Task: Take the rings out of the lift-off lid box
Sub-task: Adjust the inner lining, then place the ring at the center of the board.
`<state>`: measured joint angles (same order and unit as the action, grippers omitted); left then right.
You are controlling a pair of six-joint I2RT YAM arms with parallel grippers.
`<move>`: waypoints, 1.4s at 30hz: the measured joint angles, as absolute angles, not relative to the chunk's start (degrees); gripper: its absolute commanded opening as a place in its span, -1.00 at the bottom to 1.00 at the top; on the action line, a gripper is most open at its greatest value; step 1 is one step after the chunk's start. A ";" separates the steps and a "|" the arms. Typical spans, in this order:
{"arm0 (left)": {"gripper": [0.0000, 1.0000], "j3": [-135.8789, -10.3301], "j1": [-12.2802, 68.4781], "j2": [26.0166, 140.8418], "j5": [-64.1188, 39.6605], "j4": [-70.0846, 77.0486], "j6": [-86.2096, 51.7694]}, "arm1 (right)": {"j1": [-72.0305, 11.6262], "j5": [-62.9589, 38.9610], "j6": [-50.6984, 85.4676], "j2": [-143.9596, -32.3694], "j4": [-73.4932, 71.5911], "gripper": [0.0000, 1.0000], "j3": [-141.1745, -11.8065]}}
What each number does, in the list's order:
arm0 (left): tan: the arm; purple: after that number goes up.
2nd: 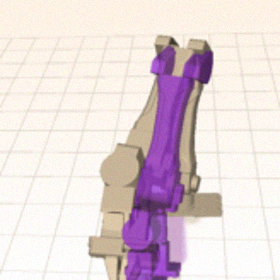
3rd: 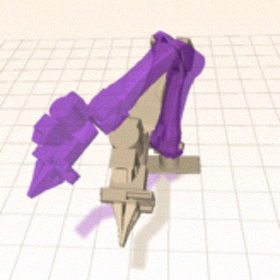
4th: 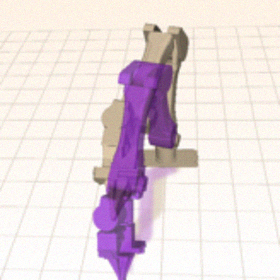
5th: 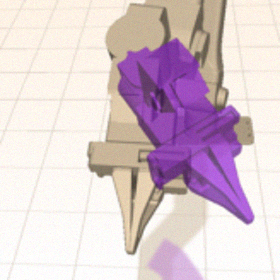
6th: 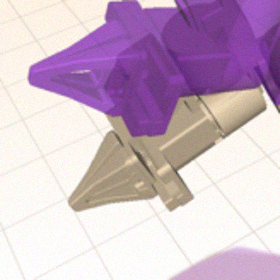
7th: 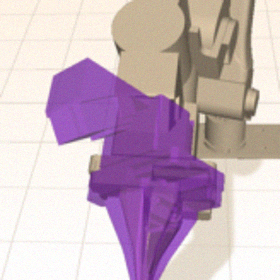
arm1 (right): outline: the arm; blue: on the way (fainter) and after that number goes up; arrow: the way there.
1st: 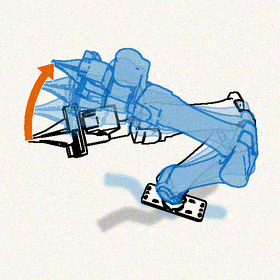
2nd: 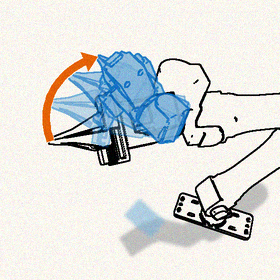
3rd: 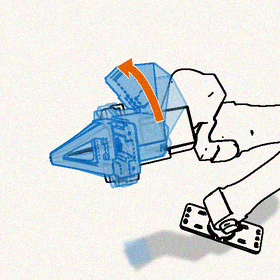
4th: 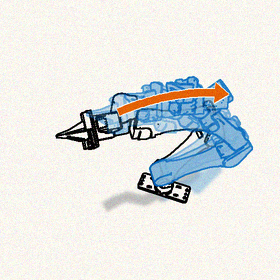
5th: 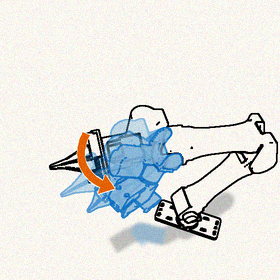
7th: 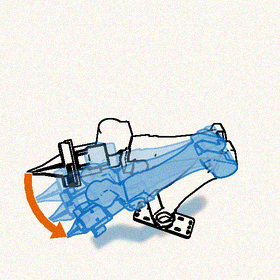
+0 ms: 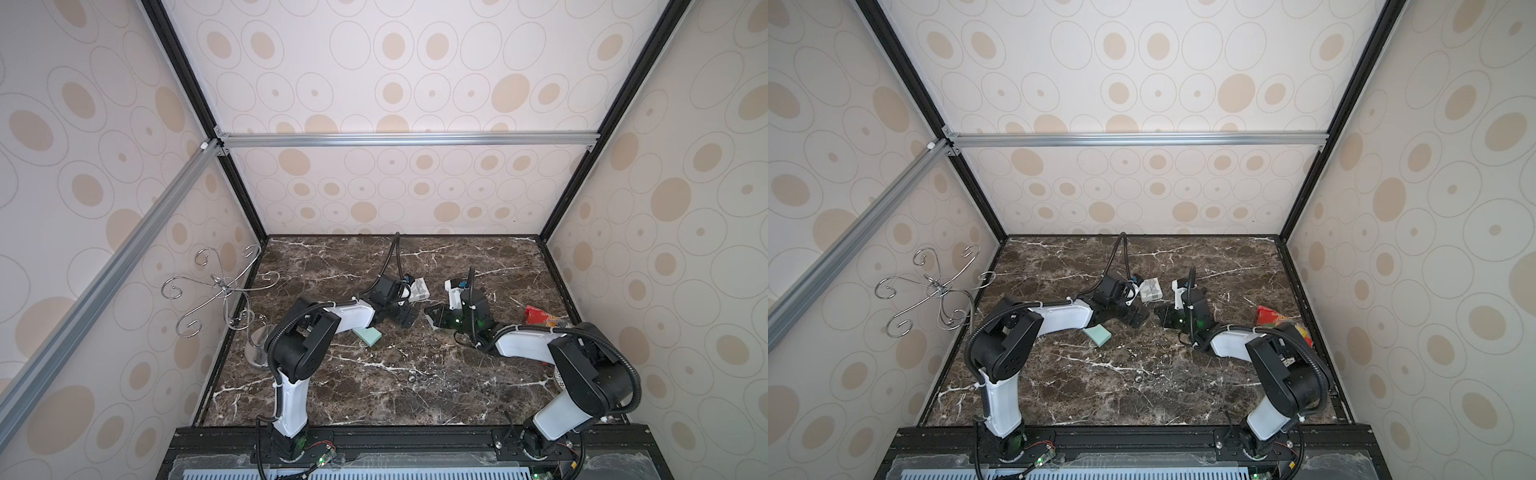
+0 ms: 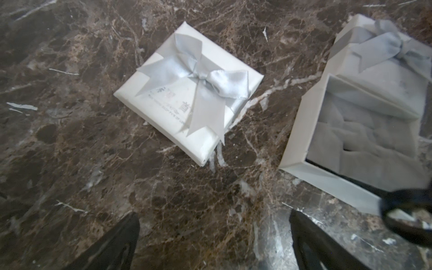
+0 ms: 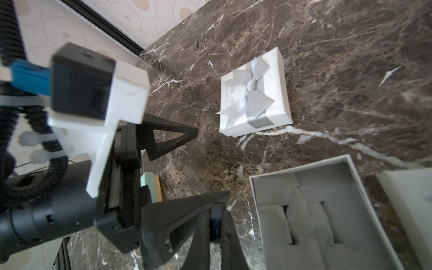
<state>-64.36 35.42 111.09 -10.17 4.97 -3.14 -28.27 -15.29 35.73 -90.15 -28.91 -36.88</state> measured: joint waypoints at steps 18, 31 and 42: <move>1.00 -58.02 33.80 99.83 -7.33 8.62 -1.74 | -33.80 -24.86 28.27 -60.73 3.77 -1.00 -26.22; 1.00 -52.51 33.12 96.62 -7.20 11.86 -2.37 | -39.53 -26.06 33.50 -67.83 2.70 -1.00 -20.01; 1.00 -51.77 33.10 96.53 -7.57 12.93 -2.39 | -39.55 -24.56 34.57 -72.34 -5.26 -0.88 -20.51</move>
<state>-51.77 33.10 96.53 -7.57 12.93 -2.39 -39.55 -24.56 34.57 -72.34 -5.26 -20.51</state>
